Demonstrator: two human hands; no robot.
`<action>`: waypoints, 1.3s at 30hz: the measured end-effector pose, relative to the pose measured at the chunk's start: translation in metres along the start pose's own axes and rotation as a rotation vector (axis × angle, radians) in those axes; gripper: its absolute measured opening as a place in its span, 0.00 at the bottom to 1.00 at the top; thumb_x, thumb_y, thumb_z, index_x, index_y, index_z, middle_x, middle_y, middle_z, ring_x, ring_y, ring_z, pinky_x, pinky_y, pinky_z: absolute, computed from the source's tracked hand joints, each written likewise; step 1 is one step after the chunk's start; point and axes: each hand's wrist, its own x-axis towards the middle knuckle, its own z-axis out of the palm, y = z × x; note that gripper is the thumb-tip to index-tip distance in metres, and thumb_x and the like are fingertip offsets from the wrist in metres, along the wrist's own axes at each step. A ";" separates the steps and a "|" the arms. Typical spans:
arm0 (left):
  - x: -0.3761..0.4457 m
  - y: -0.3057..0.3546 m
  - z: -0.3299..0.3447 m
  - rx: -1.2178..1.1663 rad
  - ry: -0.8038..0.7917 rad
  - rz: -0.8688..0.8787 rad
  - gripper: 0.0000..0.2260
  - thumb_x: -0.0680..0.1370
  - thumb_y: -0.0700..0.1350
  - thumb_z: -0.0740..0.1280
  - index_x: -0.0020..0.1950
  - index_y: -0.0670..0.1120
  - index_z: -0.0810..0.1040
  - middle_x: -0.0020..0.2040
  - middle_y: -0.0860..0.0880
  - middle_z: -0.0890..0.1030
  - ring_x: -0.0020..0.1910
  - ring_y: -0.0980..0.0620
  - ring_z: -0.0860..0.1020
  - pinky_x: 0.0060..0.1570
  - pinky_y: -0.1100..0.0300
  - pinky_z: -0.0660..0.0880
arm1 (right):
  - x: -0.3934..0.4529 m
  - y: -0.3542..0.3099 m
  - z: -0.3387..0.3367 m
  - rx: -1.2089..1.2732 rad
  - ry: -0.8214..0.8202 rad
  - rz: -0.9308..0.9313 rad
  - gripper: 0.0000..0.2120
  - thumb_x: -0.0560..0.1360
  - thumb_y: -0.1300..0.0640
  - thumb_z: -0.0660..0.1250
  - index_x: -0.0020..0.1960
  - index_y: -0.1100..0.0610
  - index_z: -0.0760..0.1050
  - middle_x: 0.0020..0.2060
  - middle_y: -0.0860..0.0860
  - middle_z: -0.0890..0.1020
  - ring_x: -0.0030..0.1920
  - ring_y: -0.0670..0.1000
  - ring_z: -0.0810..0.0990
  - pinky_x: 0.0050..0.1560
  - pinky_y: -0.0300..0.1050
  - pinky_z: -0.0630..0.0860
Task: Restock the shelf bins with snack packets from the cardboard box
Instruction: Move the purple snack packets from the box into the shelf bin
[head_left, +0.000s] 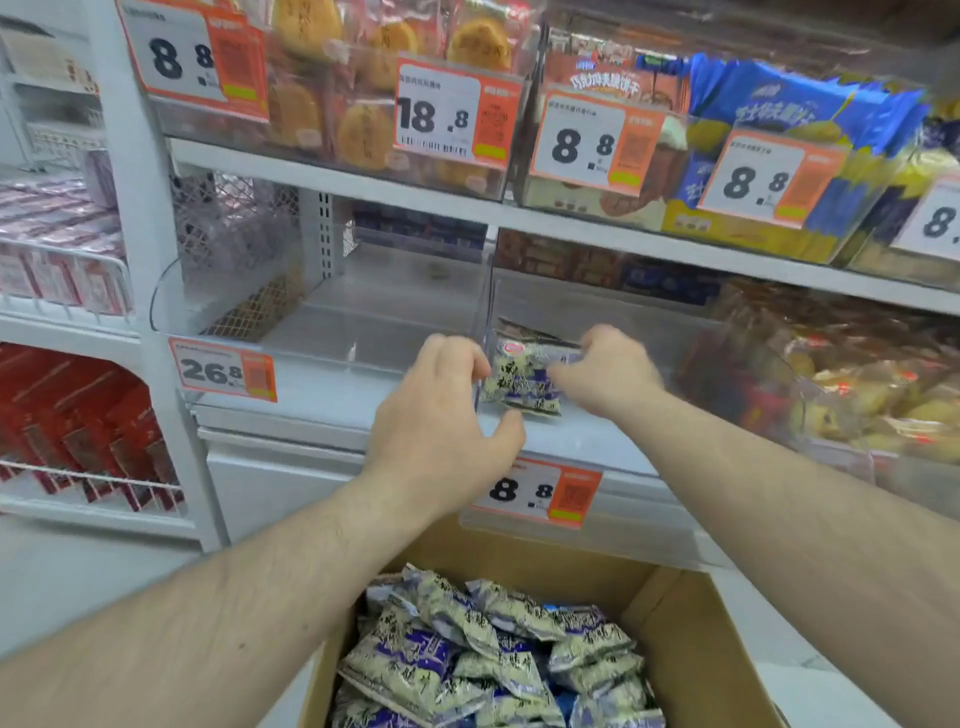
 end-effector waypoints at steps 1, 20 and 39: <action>-0.005 0.002 -0.004 -0.010 0.017 0.090 0.14 0.69 0.52 0.68 0.45 0.53 0.63 0.39 0.57 0.66 0.36 0.57 0.67 0.34 0.61 0.63 | -0.021 0.001 -0.007 -0.065 0.147 -0.110 0.14 0.73 0.49 0.66 0.57 0.52 0.74 0.51 0.50 0.79 0.49 0.55 0.77 0.46 0.46 0.72; -0.058 -0.065 0.032 0.151 -1.131 -0.304 0.11 0.76 0.46 0.66 0.58 0.49 0.76 0.49 0.51 0.82 0.48 0.49 0.82 0.45 0.57 0.78 | -0.151 0.097 0.210 -0.148 -0.471 -0.163 0.24 0.73 0.49 0.67 0.67 0.53 0.68 0.62 0.53 0.74 0.58 0.57 0.77 0.53 0.48 0.75; -0.080 -0.068 0.065 -0.397 -0.779 -0.959 0.23 0.70 0.37 0.74 0.60 0.48 0.69 0.51 0.38 0.80 0.38 0.46 0.80 0.39 0.51 0.80 | -0.196 0.099 0.174 0.084 0.080 -0.649 0.18 0.66 0.43 0.66 0.50 0.54 0.79 0.41 0.47 0.77 0.43 0.48 0.75 0.43 0.42 0.67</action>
